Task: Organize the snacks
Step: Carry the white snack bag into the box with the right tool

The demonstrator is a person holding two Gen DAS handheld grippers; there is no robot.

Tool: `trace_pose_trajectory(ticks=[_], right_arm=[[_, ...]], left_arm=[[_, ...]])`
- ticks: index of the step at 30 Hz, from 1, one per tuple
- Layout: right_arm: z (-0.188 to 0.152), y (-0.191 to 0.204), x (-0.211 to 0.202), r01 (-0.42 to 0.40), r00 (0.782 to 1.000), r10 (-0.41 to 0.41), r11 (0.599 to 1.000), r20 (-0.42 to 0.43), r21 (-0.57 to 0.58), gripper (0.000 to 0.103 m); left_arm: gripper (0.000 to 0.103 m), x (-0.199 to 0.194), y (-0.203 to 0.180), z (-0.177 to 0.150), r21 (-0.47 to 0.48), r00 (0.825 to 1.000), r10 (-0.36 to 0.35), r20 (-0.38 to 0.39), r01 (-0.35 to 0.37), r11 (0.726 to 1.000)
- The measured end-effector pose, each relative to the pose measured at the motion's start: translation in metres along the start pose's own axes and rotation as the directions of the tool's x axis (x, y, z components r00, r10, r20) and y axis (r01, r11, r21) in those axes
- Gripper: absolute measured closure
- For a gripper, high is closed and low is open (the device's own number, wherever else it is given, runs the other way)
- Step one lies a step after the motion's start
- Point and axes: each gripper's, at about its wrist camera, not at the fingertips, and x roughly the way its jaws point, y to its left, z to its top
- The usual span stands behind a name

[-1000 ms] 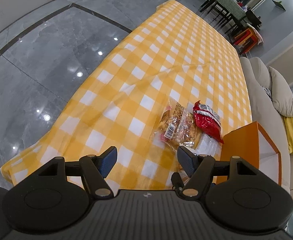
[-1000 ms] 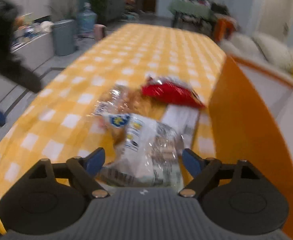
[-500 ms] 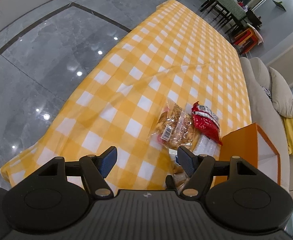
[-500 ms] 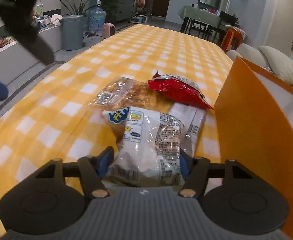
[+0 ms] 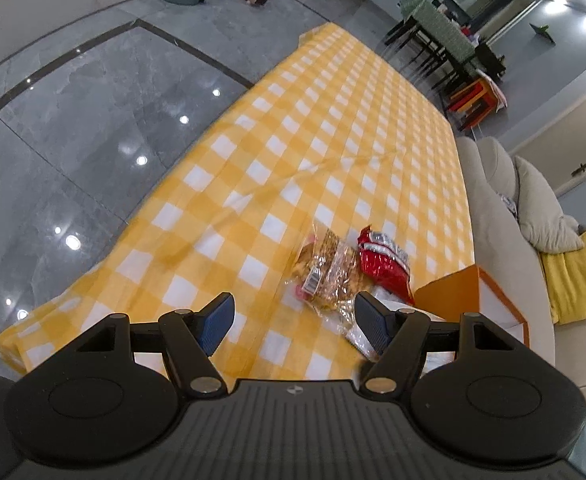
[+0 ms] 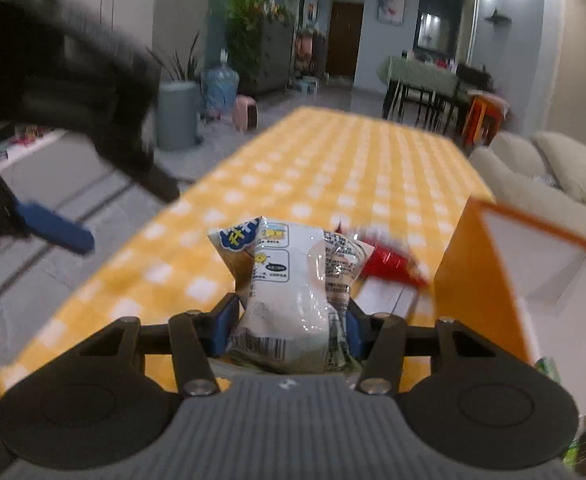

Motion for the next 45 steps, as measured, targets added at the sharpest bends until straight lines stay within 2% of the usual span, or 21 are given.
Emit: trace_pose_trajectory(ticks=[5,9,13,15,18,20,21,23,25,26,28,30,36,38,41,45], right_arm=[[0.02,-0.034,-0.05,-0.054,0.998,0.052,0.992,0.026,0.11,0.051],[0.03,-0.073,-0.085,-0.02,0.998,0.012,0.989,0.054,0.147,0.051],[0.036,-0.119,-0.099,0.034,0.998,-0.045,0.978,0.048,0.208,0.051],[0.037,-0.146,-0.094,0.103,0.994,-0.107,0.972,0.01,0.21,0.051],[0.035,-0.184,-0.07,0.178,0.982,-0.159,0.962,-0.106,0.205,0.05],[0.03,-0.198,-0.049,0.254,0.956,-0.228,0.958,-0.185,0.131,0.05],[0.026,-0.201,-0.037,0.303,0.935,-0.283,0.95,-0.216,0.068,0.05],[0.019,-0.21,-0.014,0.349,0.903,-0.338,0.937,-0.264,-0.003,0.05],[0.016,-0.217,0.008,0.322,0.892,-0.317,0.946,-0.323,-0.04,0.05],[0.008,-0.222,0.014,0.311,0.878,-0.316,0.948,-0.359,-0.072,0.05],[0.005,-0.229,0.035,0.313,0.839,-0.335,0.942,-0.43,-0.124,0.05],[0.001,-0.233,0.05,0.301,0.811,-0.334,0.942,-0.48,-0.147,0.05],[-0.005,-0.236,0.078,0.296,0.771,-0.332,0.942,-0.544,-0.155,0.05],[-0.007,-0.238,0.083,0.294,0.773,-0.298,0.951,-0.559,-0.101,0.05],[-0.01,-0.247,0.08,0.266,0.797,-0.198,0.963,-0.57,0.037,0.05],[-0.011,-0.253,0.074,0.255,0.814,-0.153,0.961,-0.56,0.107,0.05]], left_arm=[[0.022,-0.007,-0.007,0.0,0.017,1.0,-0.016,0.017,0.016,1.0],[0.022,-0.007,-0.021,-0.006,0.049,0.999,-0.032,0.007,0.032,0.998],[0.022,-0.005,-0.043,-0.018,0.115,0.999,-0.045,-0.019,0.047,0.992],[0.022,-0.003,-0.053,-0.024,0.149,0.998,-0.05,-0.028,0.054,0.987],[0.022,0.0,-0.066,-0.03,0.181,0.997,-0.059,-0.052,0.068,0.981],[0.022,0.003,-0.071,-0.034,0.192,0.996,-0.06,-0.068,0.072,0.979],[0.022,0.003,-0.073,-0.036,0.203,0.996,-0.056,-0.071,0.069,0.977],[0.022,0.003,-0.077,-0.038,0.22,0.997,-0.037,-0.066,0.05,0.974],[0.022,0.004,-0.08,-0.04,0.225,0.998,-0.023,-0.065,0.037,0.974],[0.022,0.005,-0.081,-0.04,0.228,0.997,-0.021,-0.068,0.036,0.973],[0.022,0.005,-0.082,-0.041,0.233,0.997,-0.014,-0.071,0.03,0.972],[0.022,0.003,-0.083,-0.041,0.241,0.998,-0.015,-0.064,0.03,0.97],[0.022,0.004,-0.085,-0.04,0.249,0.998,-0.01,-0.068,0.026,0.968],[0.022,0.006,-0.086,-0.041,0.256,0.997,0.0,-0.076,0.02,0.966],[0.022,0.009,-0.088,-0.043,0.261,0.996,0.012,-0.084,0.011,0.965],[0.022,0.011,-0.089,-0.044,0.267,0.996,0.021,-0.087,0.003,0.964]])
